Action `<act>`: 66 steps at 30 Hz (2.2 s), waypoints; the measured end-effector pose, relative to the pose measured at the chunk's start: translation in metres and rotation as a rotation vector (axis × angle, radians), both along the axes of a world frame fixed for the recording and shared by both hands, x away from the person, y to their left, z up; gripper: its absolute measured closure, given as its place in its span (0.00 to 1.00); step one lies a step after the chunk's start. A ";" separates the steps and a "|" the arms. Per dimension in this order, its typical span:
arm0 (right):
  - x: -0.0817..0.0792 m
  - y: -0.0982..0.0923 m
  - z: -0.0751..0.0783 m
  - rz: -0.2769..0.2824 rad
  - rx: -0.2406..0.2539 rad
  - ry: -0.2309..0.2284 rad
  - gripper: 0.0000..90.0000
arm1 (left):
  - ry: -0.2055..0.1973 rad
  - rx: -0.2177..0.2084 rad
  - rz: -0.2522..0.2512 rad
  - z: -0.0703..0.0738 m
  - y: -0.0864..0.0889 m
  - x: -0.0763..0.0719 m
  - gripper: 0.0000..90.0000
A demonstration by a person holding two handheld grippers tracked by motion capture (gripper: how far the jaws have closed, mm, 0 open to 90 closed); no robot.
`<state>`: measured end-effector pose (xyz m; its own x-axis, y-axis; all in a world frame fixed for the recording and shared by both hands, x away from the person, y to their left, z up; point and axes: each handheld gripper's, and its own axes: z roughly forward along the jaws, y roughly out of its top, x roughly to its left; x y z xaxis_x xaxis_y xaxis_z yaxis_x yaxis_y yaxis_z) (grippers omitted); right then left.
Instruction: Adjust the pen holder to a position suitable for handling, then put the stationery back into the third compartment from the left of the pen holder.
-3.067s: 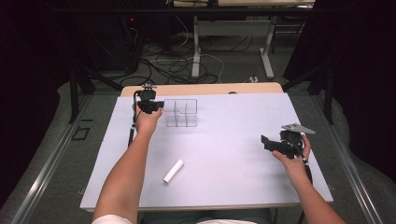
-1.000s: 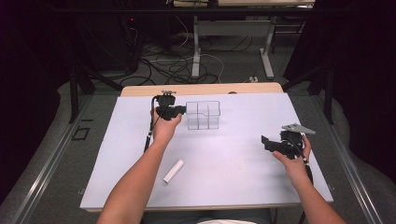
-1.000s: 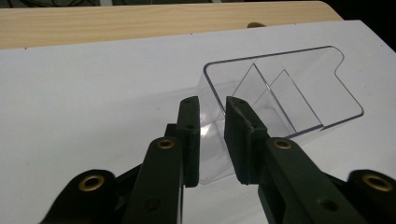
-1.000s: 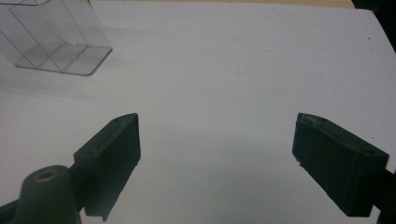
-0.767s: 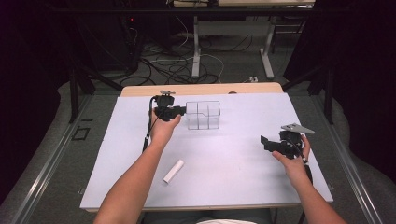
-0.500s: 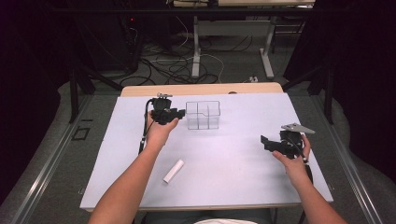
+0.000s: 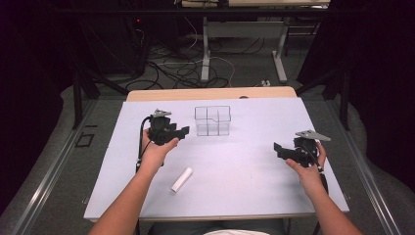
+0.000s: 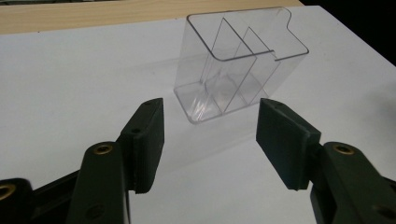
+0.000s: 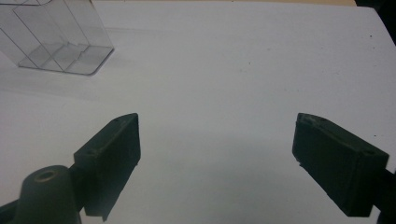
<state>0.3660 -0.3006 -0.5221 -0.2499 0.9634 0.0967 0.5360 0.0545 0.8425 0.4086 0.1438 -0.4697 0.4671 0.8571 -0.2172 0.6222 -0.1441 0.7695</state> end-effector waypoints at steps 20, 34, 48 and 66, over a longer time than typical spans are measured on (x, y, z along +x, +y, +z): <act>-0.003 0.001 0.002 -0.002 0.009 0.002 0.16 | -0.006 0.154 -0.124 -0.024 0.013 -0.047 0.30; -0.002 -0.001 0.001 0.003 -0.001 0.003 0.16 | 0.039 0.140 -0.182 -0.036 0.014 -0.077 0.23; -0.001 0.003 -0.001 0.016 0.001 0.013 0.16 | 0.115 0.200 -0.228 -0.047 0.009 -0.090 0.31; -0.001 0.002 -0.002 0.022 -0.008 0.013 0.16 | 0.246 0.261 -0.276 -0.052 0.000 -0.097 0.49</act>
<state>0.3653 -0.2988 -0.5242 -0.2701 0.9584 0.0927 0.5457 0.0731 0.8348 0.3117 0.1437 -0.5212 0.6476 0.7483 -0.1435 0.6930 -0.5001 0.5193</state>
